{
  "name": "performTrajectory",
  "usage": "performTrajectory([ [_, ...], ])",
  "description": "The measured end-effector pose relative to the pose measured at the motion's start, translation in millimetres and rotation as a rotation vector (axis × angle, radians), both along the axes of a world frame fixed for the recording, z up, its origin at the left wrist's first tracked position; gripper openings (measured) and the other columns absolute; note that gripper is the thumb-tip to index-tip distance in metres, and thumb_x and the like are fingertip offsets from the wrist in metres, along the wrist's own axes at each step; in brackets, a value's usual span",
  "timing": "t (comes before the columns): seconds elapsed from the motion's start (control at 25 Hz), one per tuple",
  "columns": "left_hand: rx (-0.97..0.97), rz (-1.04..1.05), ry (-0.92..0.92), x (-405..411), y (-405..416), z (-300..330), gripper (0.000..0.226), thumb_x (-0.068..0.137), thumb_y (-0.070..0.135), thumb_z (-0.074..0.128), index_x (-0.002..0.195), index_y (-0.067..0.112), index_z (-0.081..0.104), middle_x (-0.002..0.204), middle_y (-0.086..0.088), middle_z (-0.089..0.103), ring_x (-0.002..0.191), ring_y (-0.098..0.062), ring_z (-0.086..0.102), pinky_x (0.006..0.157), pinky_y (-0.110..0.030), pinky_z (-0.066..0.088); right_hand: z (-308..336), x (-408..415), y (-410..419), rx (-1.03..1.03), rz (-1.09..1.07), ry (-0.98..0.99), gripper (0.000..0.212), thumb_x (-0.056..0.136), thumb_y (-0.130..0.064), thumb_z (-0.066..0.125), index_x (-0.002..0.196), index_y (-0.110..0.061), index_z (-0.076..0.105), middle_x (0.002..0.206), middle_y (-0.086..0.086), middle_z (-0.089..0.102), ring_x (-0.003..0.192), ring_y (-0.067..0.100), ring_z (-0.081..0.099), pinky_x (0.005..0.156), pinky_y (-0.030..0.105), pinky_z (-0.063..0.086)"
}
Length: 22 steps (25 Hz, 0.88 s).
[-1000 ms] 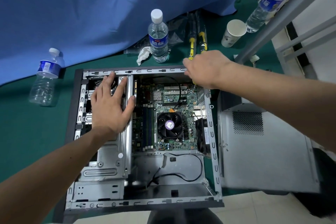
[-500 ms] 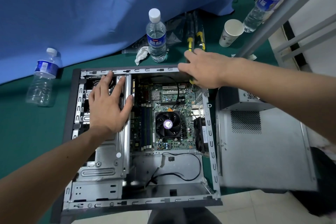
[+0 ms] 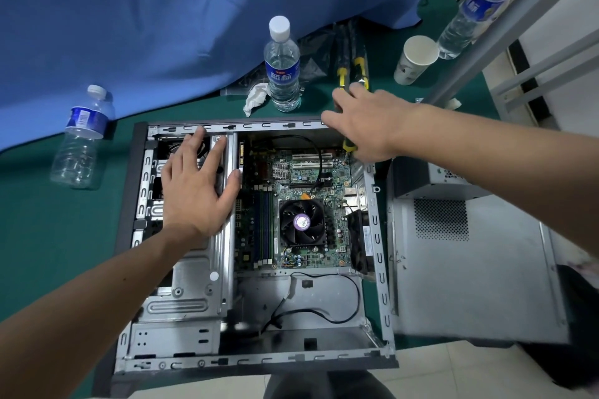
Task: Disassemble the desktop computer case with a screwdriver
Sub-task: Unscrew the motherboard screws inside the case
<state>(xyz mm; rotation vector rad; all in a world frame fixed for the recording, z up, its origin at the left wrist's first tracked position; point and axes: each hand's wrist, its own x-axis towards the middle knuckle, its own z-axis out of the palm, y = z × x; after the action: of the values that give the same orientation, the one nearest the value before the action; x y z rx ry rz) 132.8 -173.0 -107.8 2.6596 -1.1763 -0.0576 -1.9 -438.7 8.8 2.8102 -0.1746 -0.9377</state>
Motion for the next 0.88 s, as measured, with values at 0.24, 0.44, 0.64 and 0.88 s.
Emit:
performTrajectory([
  [0.24, -0.003, -0.006, -0.003, 1.7, 0.1, -1.6, 0.062, 0.094, 0.057, 0.032, 0.147, 0.027, 0.039, 0.159, -0.007, 0.022, 0.144, -0.030, 0.024, 0.113, -0.053, 0.024, -2.4, 0.0, 3.2, -0.054, 0.024, -0.096, 0.028, 0.098, -0.018, 0.046, 0.124, -0.011, 0.040, 0.116, 0.015, 0.048, 0.091, 0.030, 0.045, 0.064, 0.040, 0.041],
  [0.44, 0.003, -0.003, -0.004, 1.1, 0.0, -0.7, 0.062, 0.094, 0.057, 0.032, 0.147, 0.026, 0.039, 0.159, -0.008, 0.023, 0.143, -0.031, 0.025, 0.112, -0.053, 0.024, -0.4, -3.6, 4.4, -0.074, 0.038, -0.058, 0.046, 0.096, -0.043, 0.051, 0.130, -0.013, 0.039, 0.124, 0.015, 0.041, 0.102, 0.033, 0.050, 0.066, 0.040, 0.045],
  [0.64, 0.008, -0.004, -0.004, 1.0, -0.3, -0.2, 0.062, 0.094, 0.057, 0.031, 0.148, 0.026, 0.039, 0.159, -0.008, 0.022, 0.143, -0.031, 0.025, 0.113, -0.054, 0.024, -4.6, -2.4, -1.3, -0.031, -0.013, -0.167, 0.029, 0.102, -0.032, 0.041, 0.121, -0.010, 0.044, 0.108, 0.013, 0.051, 0.092, 0.031, 0.054, 0.064, 0.040, 0.044],
  [0.88, 0.001, -0.004, -0.002, 1.0, -0.1, -0.8, 0.062, 0.094, 0.056, 0.032, 0.148, 0.026, 0.039, 0.159, -0.007, 0.023, 0.143, -0.031, 0.025, 0.113, -0.054, 0.024, -5.7, -6.3, -0.1, -0.030, -0.034, -0.154, 0.043, 0.098, -0.043, 0.047, 0.126, -0.012, 0.042, 0.118, 0.015, 0.046, 0.102, 0.034, 0.053, 0.066, 0.041, 0.045],
])
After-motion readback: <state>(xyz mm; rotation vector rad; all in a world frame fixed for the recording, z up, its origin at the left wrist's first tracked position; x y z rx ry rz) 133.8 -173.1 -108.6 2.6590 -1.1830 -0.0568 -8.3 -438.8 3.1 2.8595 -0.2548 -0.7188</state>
